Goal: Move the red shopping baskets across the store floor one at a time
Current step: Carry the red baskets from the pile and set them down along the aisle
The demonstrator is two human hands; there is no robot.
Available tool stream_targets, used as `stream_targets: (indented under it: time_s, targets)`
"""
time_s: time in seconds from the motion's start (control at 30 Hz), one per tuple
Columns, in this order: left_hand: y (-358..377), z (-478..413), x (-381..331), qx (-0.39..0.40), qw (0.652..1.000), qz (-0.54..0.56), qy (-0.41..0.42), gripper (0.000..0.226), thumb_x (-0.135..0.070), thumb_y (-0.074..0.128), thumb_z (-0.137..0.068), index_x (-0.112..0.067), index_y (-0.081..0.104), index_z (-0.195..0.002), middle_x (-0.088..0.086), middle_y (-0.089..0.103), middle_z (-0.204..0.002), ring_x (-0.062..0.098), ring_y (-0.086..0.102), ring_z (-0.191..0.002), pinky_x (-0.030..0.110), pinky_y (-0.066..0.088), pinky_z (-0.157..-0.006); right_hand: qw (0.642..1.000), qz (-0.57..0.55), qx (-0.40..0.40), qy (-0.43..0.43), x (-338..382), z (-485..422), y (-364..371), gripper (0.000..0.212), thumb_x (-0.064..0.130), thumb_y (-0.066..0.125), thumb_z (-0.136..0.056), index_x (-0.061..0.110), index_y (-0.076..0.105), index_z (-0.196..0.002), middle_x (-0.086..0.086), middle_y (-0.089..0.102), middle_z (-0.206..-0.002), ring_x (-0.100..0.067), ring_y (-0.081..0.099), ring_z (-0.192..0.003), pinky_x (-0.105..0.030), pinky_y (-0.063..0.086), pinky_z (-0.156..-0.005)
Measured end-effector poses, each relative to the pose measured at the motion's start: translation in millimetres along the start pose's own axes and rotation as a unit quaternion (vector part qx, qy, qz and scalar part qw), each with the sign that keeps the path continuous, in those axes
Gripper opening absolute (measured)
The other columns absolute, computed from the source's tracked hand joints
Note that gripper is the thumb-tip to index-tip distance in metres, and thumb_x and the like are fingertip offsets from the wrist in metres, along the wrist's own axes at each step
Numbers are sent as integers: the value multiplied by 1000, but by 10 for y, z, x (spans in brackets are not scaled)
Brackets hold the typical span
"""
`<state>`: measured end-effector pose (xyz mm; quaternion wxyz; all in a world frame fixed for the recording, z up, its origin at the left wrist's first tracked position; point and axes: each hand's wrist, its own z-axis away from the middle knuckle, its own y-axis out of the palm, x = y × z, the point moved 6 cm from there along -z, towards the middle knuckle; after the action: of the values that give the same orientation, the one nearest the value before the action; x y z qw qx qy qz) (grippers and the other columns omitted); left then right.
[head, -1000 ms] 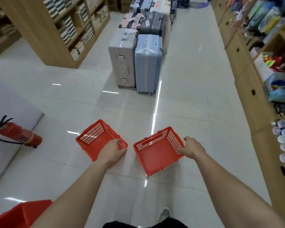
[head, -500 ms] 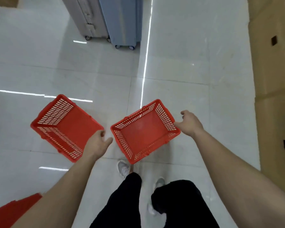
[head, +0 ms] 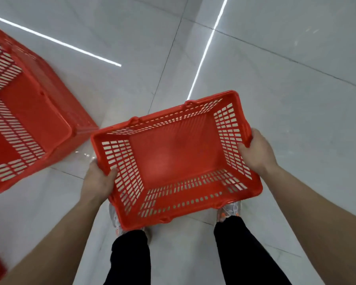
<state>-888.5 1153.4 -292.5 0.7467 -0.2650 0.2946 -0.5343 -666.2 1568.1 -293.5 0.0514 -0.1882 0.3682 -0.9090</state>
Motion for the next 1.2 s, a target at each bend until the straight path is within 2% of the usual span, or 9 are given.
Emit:
stream_targets:
  time_s: [0.07, 0.17, 0.33, 0.43, 0.57, 0.73, 0.87, 1.0, 1.2]
  targets:
    - [160, -62, 68, -32, 999, 19, -22, 48, -31, 60, -95, -10, 41, -134, 22, 62, -125, 45, 59, -110, 47, 45, -90, 1000, -22, -18, -11, -103, -102, 107, 38, 18, 58, -95, 12, 49, -132, -14, 67, -120, -37, 63, -108, -36, 46, -87]
    - [99, 43, 93, -66, 997, 28, -23, 38, -26, 54, -98, -12, 45, -132, 20, 64, -122, 44, 60, -106, 49, 47, -89, 998, -29, -37, -30, -155, -24, 16, 29, 20, 60, -97, 15, 56, -125, -9, 71, -114, -34, 66, -102, -33, 45, -84]
    - [-613, 740, -19, -74, 994, 77, -5, 34, -26, 57, -97, -14, 51, -129, 14, 67, -119, 39, 63, -105, 47, 48, -90, 996, -52, -60, -35, 209, 600, -682, 22, 20, 62, -95, 17, 59, -116, -2, 71, -101, -30, 69, -94, -30, 45, -77]
    - [-1316, 1387, -14, -99, 989, 109, -20, 34, -26, 57, -98, -15, 50, -129, 14, 68, -118, 39, 64, -102, 48, 49, -87, 994, -51, -69, -64, 749, 1203, -1282, 23, 19, 62, -95, 17, 59, -118, -3, 72, -102, -31, 68, -94, -31, 46, -78]
    - [-2402, 2409, 202, -160, 974, 155, -34, 32, -27, 58, -96, -17, 52, -126, 14, 69, -113, 39, 65, -97, 47, 50, -82, 988, -25, -76, -132, 1665, 2128, -2116, 25, 19, 61, -95, 17, 59, -119, -8, 73, -104, -34, 69, -94, -41, 53, -83]
    - [-3666, 3478, 867, -232, 944, 233, -30, 29, -25, 63, -93, -20, 58, -122, 8, 71, -107, 36, 67, -95, 43, 48, -80, 968, -4, -59, -243, 3035, 3255, -2701, 22, 20, 61, -94, 19, 58, -116, -4, 72, -100, -33, 69, -90, -35, 49, -76]
    - [-4521, 4154, 1537, -320, 898, 300, -42, 29, -20, 67, -90, -20, 62, -118, -5, 67, -96, 26, 65, -88, 34, 45, -71, 944, 13, -26, -330, 4207, 4150, -2626, 23, 22, 58, -94, 21, 58, -117, -1, 71, -101, -29, 68, -92, -34, 48, -74]
    - [-5101, 4641, 2457, -362, 859, 343, -112, 31, -19, 66, -90, -13, 62, -120, 12, 71, -108, 37, 65, -98, 41, 46, -82, 919, 34, -2, -392, 5213, 5143, -2250, 28, 26, 58, -94, 21, 58, -122, -4, 71, -111, -30, 68, -98, -42, 53, -87]
    - [-5506, 4989, 3915, -428, 784, 423, -157, 28, -17, 67, -89, -17, 62, -117, -2, 67, -96, 25, 66, -87, 33, 45, -73, 860, 70, 45, -503, 6483, 6358, -1230, 26, 19, 63, -91, 14, 61, -117, -14, 71, -107, -38, 66, -100, -43, 52, -85]
